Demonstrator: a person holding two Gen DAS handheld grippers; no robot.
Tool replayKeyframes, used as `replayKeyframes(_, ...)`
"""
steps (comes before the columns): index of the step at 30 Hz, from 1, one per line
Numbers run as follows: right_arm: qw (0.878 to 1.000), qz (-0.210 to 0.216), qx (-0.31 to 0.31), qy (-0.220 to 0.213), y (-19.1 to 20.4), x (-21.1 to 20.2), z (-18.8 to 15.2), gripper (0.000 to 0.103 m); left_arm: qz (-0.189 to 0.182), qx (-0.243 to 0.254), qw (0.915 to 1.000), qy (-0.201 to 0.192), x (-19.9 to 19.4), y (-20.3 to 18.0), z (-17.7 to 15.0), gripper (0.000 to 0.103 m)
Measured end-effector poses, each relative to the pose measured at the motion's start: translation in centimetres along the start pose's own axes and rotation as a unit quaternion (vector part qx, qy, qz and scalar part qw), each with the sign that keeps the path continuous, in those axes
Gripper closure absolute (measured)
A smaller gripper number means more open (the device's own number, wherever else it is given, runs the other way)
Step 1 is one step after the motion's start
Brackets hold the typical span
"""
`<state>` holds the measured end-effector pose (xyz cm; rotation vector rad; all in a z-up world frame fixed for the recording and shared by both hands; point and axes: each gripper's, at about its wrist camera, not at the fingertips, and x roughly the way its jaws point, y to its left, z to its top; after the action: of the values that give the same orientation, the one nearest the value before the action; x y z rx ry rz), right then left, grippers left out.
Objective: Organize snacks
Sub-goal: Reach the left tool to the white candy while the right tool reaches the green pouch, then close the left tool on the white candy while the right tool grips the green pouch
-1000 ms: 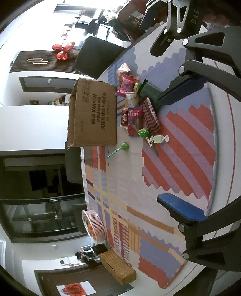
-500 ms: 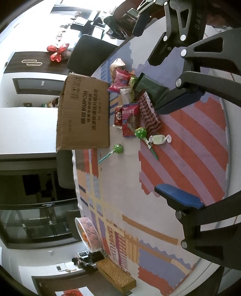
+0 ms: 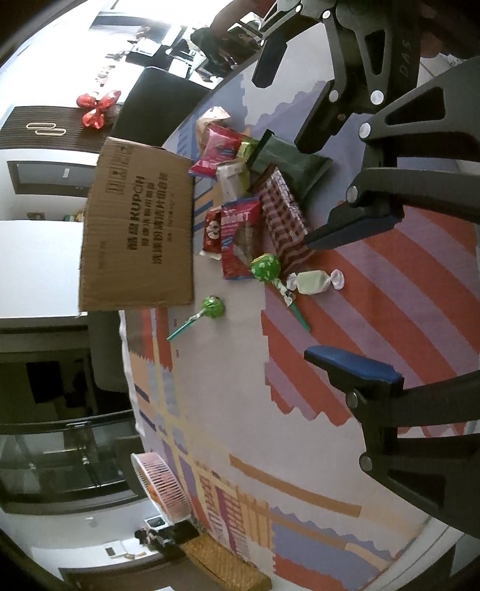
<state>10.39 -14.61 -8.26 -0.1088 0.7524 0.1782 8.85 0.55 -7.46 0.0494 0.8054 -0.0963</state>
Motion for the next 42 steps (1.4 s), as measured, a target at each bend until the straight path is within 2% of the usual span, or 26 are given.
replayKeyframes(7,1.0,0.007,-0.013,0.024,0.1,1.8,0.0,0.001,-0.012,-0.002,0.9997,0.023,1.8,0.0,-0.1,0.056)
replayKeyframes(12,0.997,0.004,-0.064,0.034,0.7,2.9,0.1,0.001,-0.015,-0.001,0.9992,0.036,2.7,-0.1,-0.1,0.058)
replayKeyframes(17,0.995,0.009,-0.087,0.044,0.5,4.0,0.2,0.001,-0.016,0.003,0.9988,0.046,3.6,-0.4,0.0,0.06)
replayKeyframes(24,0.995,0.02,-0.084,0.057,-0.1,5.5,0.4,0.001,-0.017,-0.001,0.9981,0.06,4.6,-0.2,0.3,0.063)
replayKeyframes(40,0.992,0.056,-0.088,0.077,0.2,7.4,0.7,0.001,-0.026,-0.009,0.9977,0.062,5.8,0.1,0.8,0.084)
replayKeyframes(42,0.992,0.055,-0.082,0.078,0.2,7.4,0.6,0.002,-0.029,-0.011,0.9976,0.062,5.8,0.2,0.8,0.084)
